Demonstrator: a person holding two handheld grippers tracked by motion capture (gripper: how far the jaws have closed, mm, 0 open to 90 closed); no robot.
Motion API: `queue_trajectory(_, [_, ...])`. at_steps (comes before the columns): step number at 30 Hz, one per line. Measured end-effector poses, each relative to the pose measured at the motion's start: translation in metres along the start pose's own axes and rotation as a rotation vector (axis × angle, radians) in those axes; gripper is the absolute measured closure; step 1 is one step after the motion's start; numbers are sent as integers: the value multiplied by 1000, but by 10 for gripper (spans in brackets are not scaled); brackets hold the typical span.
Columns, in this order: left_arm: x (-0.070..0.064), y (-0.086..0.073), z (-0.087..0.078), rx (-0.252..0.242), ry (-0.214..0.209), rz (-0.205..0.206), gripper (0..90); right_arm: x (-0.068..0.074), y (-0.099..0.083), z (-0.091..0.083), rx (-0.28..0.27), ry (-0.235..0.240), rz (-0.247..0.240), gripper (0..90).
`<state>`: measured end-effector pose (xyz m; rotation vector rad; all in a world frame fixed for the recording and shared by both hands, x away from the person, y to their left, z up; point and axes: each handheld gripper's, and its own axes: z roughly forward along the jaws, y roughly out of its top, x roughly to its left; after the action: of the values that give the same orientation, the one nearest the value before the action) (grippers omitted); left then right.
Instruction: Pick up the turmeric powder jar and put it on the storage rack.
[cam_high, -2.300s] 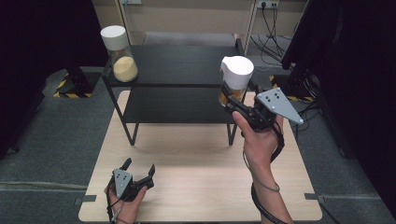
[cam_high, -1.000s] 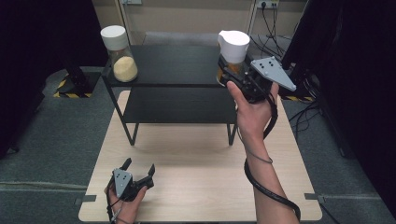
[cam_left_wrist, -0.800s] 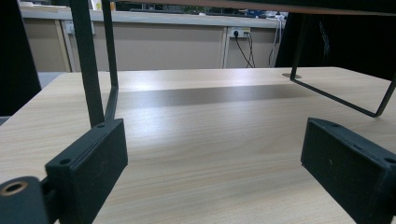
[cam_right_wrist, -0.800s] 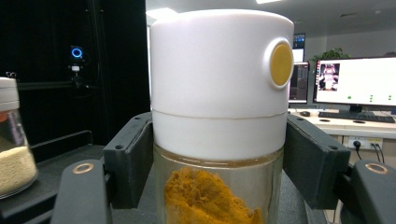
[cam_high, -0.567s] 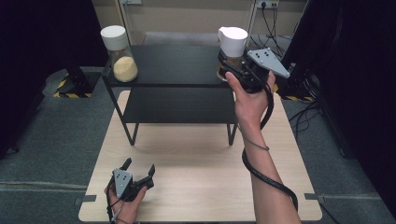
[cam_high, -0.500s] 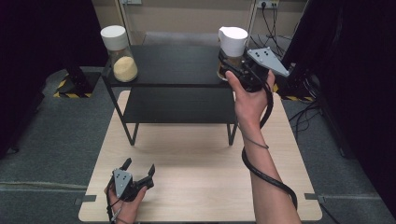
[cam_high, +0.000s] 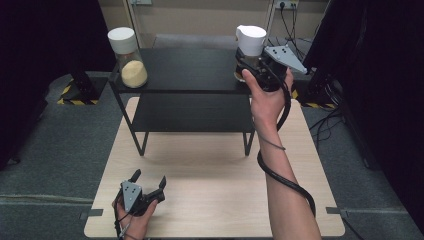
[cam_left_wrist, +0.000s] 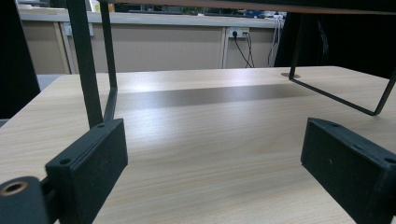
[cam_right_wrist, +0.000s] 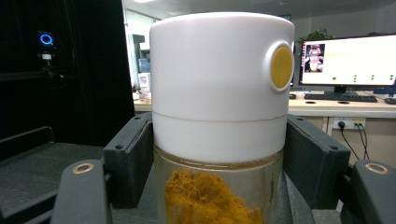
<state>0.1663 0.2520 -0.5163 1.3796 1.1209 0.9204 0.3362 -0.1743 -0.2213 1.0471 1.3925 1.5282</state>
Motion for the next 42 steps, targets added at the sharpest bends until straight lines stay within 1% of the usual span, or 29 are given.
queue_trajectory(5, [-1, 0, 0, 3, 0, 11, 68, -2, -2, 4, 12, -11, 6, 305])
queue_trajectory(9, [0, 0, 0, 0, 0, 4, 68, -1, -3, 6, 11, -11, 9, 305])
queue_trajectory(14, [-1, 0, 0, 1, 0, 11, 69, 1, -4, 7, 10, -14, -1, 305])
queue_trajectory(17, [-1, 0, 0, 0, 0, 5, 68, 1, -4, 7, 8, -14, 1, 305])
queue_trajectory(31, [-1, 0, 0, 2, 1, 11, 69, 2, -7, 8, 1, -16, -10, 303])
queue_trajectory(34, [-1, 0, 0, 0, 1, 7, 69, 3, -7, 7, 1, -15, -17, 300])
queue_trajectory(39, [-1, 0, 0, 2, 0, 11, 69, 4, -7, 7, 1, -5, -21, 282])
queue_trajectory(42, [-1, 0, 0, 0, 0, 6, 68, 5, -6, 6, -2, -3, -15, 248])
